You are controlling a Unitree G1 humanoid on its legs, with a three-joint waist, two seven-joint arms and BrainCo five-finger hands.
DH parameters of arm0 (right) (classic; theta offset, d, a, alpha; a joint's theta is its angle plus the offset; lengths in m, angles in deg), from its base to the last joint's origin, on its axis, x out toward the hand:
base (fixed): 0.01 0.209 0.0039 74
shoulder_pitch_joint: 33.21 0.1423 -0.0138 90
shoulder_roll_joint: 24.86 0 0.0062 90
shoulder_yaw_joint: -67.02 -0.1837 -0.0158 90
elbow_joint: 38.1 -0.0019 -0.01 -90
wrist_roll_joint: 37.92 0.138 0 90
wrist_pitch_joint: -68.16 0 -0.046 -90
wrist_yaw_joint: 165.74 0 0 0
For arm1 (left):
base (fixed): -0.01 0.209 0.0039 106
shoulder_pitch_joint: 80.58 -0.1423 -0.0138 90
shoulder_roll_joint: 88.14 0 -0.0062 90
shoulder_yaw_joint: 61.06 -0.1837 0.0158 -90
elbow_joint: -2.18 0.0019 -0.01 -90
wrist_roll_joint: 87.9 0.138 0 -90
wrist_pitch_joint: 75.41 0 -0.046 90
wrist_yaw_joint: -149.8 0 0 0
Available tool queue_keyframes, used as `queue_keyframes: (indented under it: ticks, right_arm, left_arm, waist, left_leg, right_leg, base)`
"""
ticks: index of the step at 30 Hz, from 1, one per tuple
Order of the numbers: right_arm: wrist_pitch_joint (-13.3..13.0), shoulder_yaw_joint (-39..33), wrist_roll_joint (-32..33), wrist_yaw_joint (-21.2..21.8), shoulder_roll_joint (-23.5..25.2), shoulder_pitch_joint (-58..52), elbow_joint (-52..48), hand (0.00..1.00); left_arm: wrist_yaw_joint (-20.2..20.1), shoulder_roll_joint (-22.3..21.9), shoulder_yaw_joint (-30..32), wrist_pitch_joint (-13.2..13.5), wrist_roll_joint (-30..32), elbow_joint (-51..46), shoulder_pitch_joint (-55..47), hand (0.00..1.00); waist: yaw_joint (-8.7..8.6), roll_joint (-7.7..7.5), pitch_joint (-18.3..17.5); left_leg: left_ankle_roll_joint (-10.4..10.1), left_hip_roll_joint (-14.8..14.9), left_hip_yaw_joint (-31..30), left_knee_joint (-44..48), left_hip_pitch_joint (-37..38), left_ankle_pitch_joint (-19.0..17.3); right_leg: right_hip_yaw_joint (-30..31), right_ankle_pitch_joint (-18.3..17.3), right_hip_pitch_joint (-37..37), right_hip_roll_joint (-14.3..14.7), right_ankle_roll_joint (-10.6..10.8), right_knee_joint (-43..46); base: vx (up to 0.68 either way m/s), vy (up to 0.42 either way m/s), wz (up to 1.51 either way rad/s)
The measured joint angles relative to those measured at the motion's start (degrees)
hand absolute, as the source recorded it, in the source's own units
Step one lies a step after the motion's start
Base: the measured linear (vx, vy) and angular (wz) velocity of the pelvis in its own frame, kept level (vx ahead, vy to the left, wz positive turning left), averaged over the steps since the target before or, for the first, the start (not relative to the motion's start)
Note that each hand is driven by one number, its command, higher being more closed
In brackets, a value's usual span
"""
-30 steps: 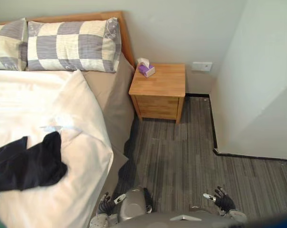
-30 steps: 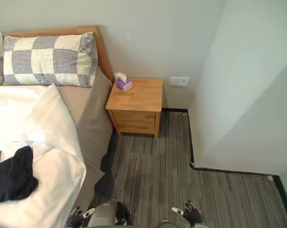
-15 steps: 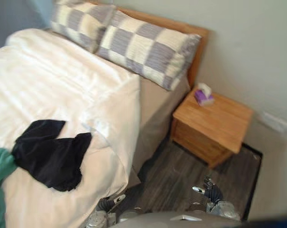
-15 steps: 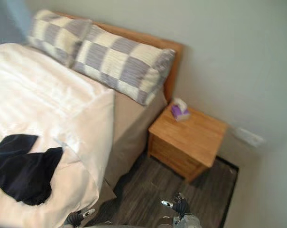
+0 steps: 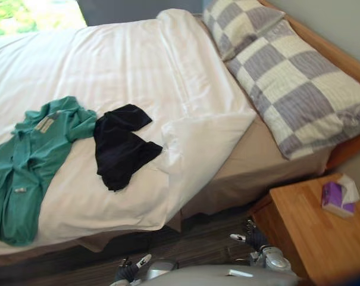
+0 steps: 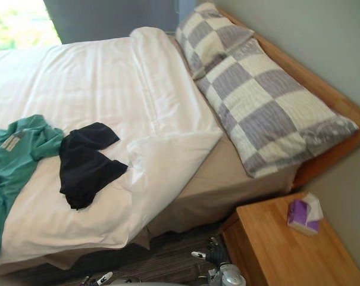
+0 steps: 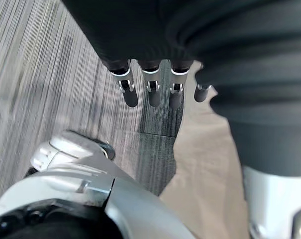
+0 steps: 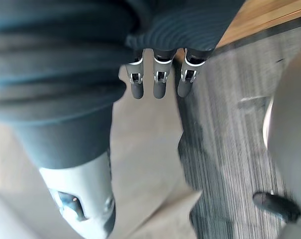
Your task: Tidy the bed and pick cloth on bed and put in laundry
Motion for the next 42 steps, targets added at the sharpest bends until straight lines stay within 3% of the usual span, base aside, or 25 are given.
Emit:
queue_keyframes:
  ticks: [2, 5, 7, 11, 15, 20, 22, 25, 30, 37, 42]
  right_arm:
    - [2.3, -0.5, 1.8, -0.8, 0.1, 0.1, -0.2, 0.0]
    - [4.0, -3.8, 4.6, -3.2, -0.6, 0.1, -0.2, 0.0]
    - [5.2, -6.4, 8.0, -5.5, -1.6, -0.4, 0.0, 0.0]
    - [5.1, -12.0, 15.3, -8.0, -1.4, -1.5, 1.1, 0.0]
    - [1.6, -21.2, 23.6, -13.7, -1.5, -4.9, 1.0, 0.0]
    - [-3.8, -29.4, 24.5, -20.2, -3.1, -5.4, -3.7, 0.0]
    - [-6.6, -31.7, 23.2, -22.6, -6.1, -5.5, -10.4, 0.0]
    - [-8.7, -33.1, 19.0, -24.2, -11.1, -5.4, -20.6, 0.0]
    - [-9.2, -32.0, 9.6, -24.2, -17.3, -4.0, -40.3, 0.0]
    - [-4.5, -18.3, -5.4, -18.8, -20.3, 4.5, -54.7, 0.0]
    - [0.6, -8.2, -8.4, -15.6, -22.8, 13.2, -54.9, 0.0]
  left_arm:
    - [2.2, -0.2, -0.3, -0.1, 0.1, 0.0, 1.5, 0.0]
    - [4.1, -0.6, -2.7, -1.0, 1.3, 0.1, 3.1, 0.0]
    - [4.2, -0.5, -4.0, -1.4, 1.8, 0.5, 3.1, 0.0]
    - [3.9, 0.2, -4.5, -2.5, 2.1, 1.9, 3.5, 0.0]
    - [3.5, 1.2, -4.5, -3.6, 2.1, 3.5, 3.8, 0.0]
    - [1.6, 2.3, -4.4, -3.5, 2.3, 3.6, 3.6, 0.0]
    - [0.4, 2.4, -4.4, -3.5, 2.3, 3.5, 3.1, 0.0]
    - [-0.9, 2.3, -4.3, -3.4, 2.4, 3.3, 1.5, 0.0]
    - [-1.4, 2.4, -4.0, -3.1, 4.0, 1.2, -3.0, 0.0]
    - [-1.4, 2.9, -4.5, -1.9, 4.6, -0.8, -4.7, 0.0]
    - [-1.9, 2.8, -4.5, -1.1, 6.3, -2.4, -4.8, 0.0]
  waist:
    - [-0.22, -0.12, 0.1]
    - [-0.73, 1.33, 0.6]
    - [-1.31, 1.94, 0.4]
    - [-2.92, 1.82, 0.5]
    - [-3.66, 1.64, 0.5]
    - [-3.76, 0.9, 0.5]
    - [-3.89, 1.2, 0.4]
    - [-4.26, 1.66, -0.7]
    - [-5.07, 1.63, -1.0]
    - [-4.4, 0.31, -3.5]
    - [-3.25, 0.07, -3.4]
  left_leg:
    - [-0.5, 0.5, 5.0, 3.1, -1.9, -0.3]
    - [-1.7, 0.3, 13.5, 1.6, -1.7, 1.5]
    - [-1.2, -1.1, 14.6, -5.0, 1.0, 4.7]
    - [-1.0, -1.3, 14.7, -13.8, 3.9, 9.7]
    - [-0.6, -1.1, 15.2, -16.6, 4.6, 10.8]
    - [0.0, -1.1, 16.5, -17.0, 3.9, 11.1]
    - [0.8, -1.1, 16.4, -17.1, 3.7, 10.7]
    - [1.2, -1.3, 16.5, -17.1, 1.7, 10.5]
    - [1.3, -2.1, 16.6, -17.0, 0.0, 10.5]
    - [2.9, -3.9, 16.0, -16.7, 0.1, 11.1]
    - [3.0, -4.0, 14.0, -16.6, 0.4, 11.3]
  right_leg:
    - [-2.3, 0.2, 2.1, -0.8, -0.3, -2.5]
    - [-5.9, 0.2, 3.5, -2.4, -0.2, -2.8]
    - [-7.1, 0.3, 4.1, -2.9, -0.1, -3.4]
    - [-7.3, 1.6, 4.0, -1.8, 0.1, -5.2]
    - [-7.0, 2.3, 4.0, -1.0, -0.3, -6.3]
    - [-5.6, 3.0, 4.0, -0.5, -0.6, -8.1]
    - [-5.6, 3.1, 3.9, -0.5, 0.2, -8.5]
    - [-5.6, 3.2, 2.9, -0.5, 0.6, -9.7]
    - [-4.1, 3.1, 2.1, -0.5, 1.3, -10.2]
    - [-4.5, 3.9, 2.4, -1.9, 0.7, -9.5]
    - [-6.6, 4.0, 4.2, -2.0, 0.6, -9.4]
  base:
    - [0.05, -0.018, 0.57]
    - [0.0, -0.025, 0.55]
    - [0.01, 0.003, 0.37]
    - [-0.04, -0.03, 0.09]
    - [-0.1, -0.016, 0.02]
    - [-0.16, 0.022, -0.08]
    - [-0.18, 0.04, 0.08]
    - [-0.09, 0.045, 0.15]
    - [0.02, 0.043, 0.16]
    - [0.16, 0.025, 0.09]
    - [0.12, -0.004, 0.32]
